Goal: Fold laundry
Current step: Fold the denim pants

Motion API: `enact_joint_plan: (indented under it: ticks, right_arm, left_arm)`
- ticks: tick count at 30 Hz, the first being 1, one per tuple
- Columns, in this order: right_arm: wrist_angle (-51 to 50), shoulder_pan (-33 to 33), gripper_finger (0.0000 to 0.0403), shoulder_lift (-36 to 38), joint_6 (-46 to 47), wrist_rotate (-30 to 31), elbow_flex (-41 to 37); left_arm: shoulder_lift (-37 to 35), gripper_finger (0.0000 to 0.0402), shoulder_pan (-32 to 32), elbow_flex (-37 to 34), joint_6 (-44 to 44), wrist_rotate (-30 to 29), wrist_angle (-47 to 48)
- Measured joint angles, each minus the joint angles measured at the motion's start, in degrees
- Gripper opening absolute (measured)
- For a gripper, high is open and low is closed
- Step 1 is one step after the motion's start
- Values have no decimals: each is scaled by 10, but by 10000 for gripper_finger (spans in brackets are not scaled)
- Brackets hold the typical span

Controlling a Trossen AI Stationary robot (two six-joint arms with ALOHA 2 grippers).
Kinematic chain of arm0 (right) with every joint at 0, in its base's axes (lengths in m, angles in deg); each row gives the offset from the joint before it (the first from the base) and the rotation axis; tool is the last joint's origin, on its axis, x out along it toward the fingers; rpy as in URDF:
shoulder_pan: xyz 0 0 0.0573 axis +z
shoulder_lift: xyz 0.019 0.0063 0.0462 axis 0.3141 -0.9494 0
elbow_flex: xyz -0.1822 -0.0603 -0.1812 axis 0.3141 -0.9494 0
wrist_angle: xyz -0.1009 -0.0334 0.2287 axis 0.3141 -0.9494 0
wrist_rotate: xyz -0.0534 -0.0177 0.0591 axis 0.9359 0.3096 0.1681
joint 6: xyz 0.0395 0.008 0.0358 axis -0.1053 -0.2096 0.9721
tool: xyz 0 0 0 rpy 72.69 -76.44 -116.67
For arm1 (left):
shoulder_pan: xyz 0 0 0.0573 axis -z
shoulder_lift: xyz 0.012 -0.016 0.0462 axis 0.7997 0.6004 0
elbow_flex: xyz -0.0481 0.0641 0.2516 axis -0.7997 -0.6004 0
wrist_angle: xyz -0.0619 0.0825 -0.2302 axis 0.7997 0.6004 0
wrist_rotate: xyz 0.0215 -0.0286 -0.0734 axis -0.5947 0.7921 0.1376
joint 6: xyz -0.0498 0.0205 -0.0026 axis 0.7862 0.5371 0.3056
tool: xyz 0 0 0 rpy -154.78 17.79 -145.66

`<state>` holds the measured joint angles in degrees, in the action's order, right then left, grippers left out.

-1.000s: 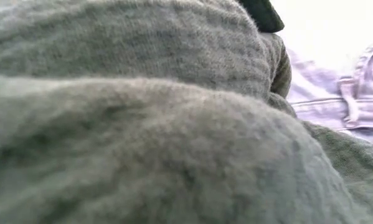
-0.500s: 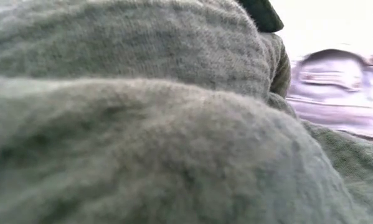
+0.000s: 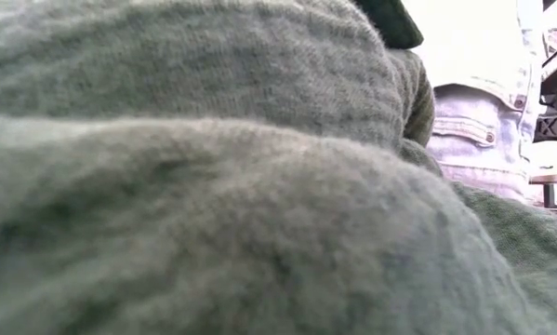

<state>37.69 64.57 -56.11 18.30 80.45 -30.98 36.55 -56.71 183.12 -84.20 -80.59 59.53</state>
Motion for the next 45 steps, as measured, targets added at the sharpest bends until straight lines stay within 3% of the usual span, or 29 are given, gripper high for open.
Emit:
enact_joint_plan:
  ticks: [8,16,23,29,33,39,45]
  right_arm:
    - [7,-103,325,-61,-17,0,22]
    - [-6,-150,314,-199,-35,2,117]
    - [-170,-161,314,-307,-42,1,275]
    - [-306,-159,313,-352,-29,1,363]
    - [-313,-145,313,-353,-13,-1,346]
    - [-314,-142,313,-331,-10,-4,260]
    - [-398,-200,313,-273,-26,-3,219]
  left_arm:
    - [-3,13,7,0,4,0,10]
    - [-3,12,13,0,4,0,10]
    - [-3,12,15,0,4,-3,14]
    - [-9,12,17,0,4,-33,48]
    - [-31,12,22,0,-10,-63,53]
    - [-67,12,24,0,-11,-71,61]
    - [-70,12,27,0,0,-72,90]
